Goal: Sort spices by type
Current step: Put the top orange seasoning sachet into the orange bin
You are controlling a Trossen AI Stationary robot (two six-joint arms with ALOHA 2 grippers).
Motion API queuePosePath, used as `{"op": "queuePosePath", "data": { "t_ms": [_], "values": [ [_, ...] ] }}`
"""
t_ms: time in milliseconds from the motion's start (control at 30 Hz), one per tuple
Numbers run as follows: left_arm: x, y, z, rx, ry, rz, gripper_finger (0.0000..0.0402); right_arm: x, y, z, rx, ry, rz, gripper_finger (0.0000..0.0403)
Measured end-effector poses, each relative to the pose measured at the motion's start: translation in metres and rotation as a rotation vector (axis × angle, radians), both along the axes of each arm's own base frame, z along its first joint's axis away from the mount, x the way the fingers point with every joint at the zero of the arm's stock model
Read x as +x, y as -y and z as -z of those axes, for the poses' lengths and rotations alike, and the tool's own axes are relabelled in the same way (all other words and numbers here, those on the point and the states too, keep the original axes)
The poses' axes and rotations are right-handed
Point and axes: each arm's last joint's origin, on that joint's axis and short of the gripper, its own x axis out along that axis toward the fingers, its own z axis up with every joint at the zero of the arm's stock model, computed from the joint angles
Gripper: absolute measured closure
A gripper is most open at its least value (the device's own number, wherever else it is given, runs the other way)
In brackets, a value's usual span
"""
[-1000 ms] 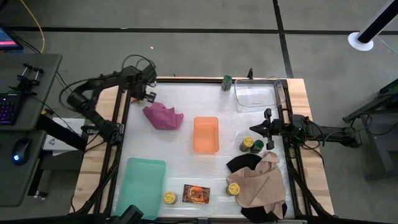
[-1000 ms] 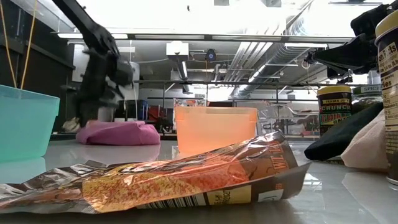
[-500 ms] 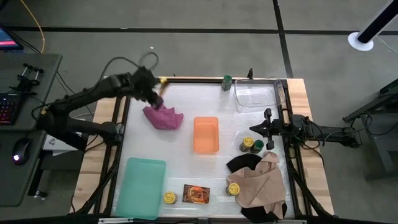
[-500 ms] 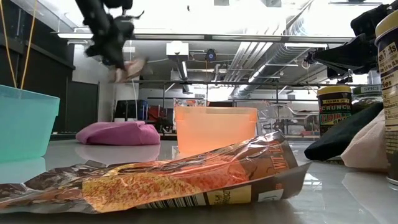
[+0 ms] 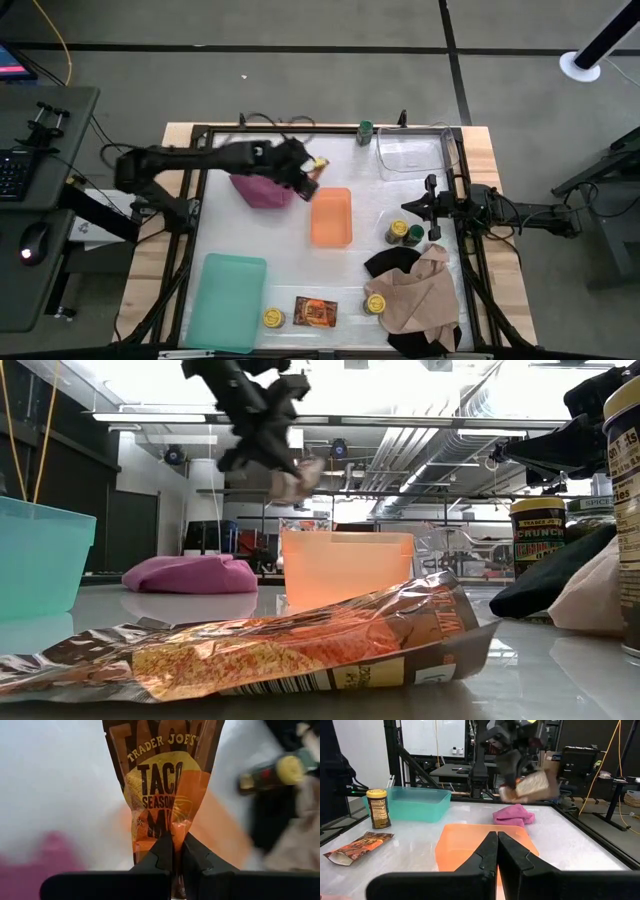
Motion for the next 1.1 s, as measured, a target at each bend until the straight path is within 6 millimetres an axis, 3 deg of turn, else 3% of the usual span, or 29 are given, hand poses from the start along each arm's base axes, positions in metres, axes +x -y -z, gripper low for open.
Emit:
{"op": "queuePosePath", "data": {
  "t_ms": [167, 467, 700, 1100],
  "values": [
    [0.031, 0.019, 0.024, -0.136, 0.059, -0.047, 0.0401, 0.000, 0.000, 0.000, 0.000, 0.000, 0.000, 0.0402],
    [0.043, 0.035, 0.056, -0.258, -0.039, -0.162, 0.0401, 0.000, 0.000, 0.000, 0.000, 0.000, 0.000, 0.0402],
    [0.046, 0.034, 0.060, -0.271, -0.035, -0.197, 0.0373, 0.000, 0.000, 0.000, 0.000, 0.000, 0.000, 0.0402],
    [0.048, 0.033, 0.059, -0.255, -0.009, -0.242, 0.0291, 0.000, 0.000, 0.000, 0.000, 0.000, 0.000, 0.0402]
  ]
}}
